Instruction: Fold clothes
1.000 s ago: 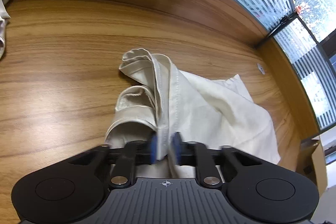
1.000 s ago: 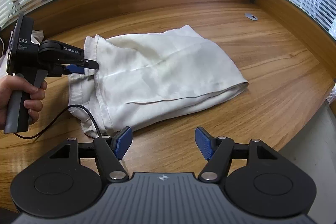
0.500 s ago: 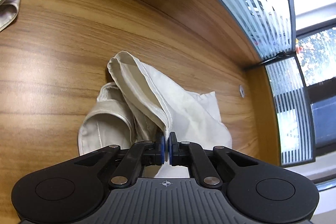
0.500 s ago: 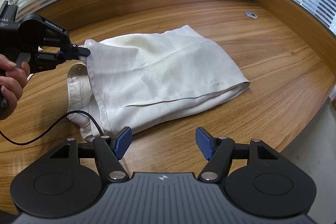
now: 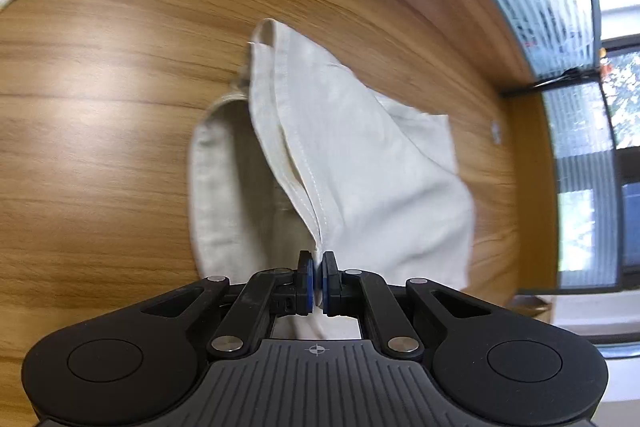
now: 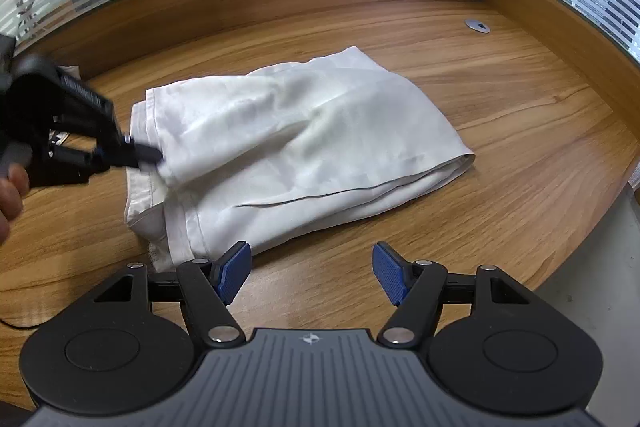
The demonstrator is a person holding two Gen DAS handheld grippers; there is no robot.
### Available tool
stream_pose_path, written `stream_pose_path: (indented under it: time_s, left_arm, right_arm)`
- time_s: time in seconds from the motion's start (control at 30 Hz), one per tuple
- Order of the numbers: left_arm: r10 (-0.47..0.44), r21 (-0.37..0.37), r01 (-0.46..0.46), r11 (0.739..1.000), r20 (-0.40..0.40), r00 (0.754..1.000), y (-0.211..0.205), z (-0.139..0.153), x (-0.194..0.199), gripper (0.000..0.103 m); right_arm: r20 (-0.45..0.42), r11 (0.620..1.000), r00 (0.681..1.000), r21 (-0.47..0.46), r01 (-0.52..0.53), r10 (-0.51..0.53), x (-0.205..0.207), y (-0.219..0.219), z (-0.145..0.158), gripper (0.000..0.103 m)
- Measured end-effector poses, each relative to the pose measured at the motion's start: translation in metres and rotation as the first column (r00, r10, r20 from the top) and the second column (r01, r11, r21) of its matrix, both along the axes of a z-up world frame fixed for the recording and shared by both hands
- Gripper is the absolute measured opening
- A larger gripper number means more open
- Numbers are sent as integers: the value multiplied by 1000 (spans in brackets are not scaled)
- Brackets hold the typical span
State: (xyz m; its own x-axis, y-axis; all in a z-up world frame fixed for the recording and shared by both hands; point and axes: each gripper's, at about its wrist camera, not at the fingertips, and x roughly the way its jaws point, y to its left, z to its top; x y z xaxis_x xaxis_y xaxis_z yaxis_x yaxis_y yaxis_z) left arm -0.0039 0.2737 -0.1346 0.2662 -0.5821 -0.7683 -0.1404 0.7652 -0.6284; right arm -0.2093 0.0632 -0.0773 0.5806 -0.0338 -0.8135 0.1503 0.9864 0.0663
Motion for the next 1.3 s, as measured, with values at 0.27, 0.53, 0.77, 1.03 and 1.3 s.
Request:
stream_pose_path:
  time_s: [0.27,0.53,0.77,1.03,1.3]
  left_arm:
    - [13,104,-26,994,126,992,13,15,-1,15]
    - [-35,132,6,991,216,976,11,30,-10,16]
    - [-38,129,11,992,204,978,18,31,-18,17]
    - [-10,154,-23,988,212,977,32,34,-22,19]
    - [-1,150,-34,988,228,974,31,38,-22,19]
  right_arm:
    - [36,991,991,11,-130,129,11,17,1,73]
    - [48,938,936,-6,-348,348,44,49,-6,60]
    - [-61,880,882,-58,-471,468,84,81,-32,45]
    - [-111,886,892,-109,-450,439,96,89,-46,1]
    - [-42,892,892,-43,-451,449,53,80,-11,1]
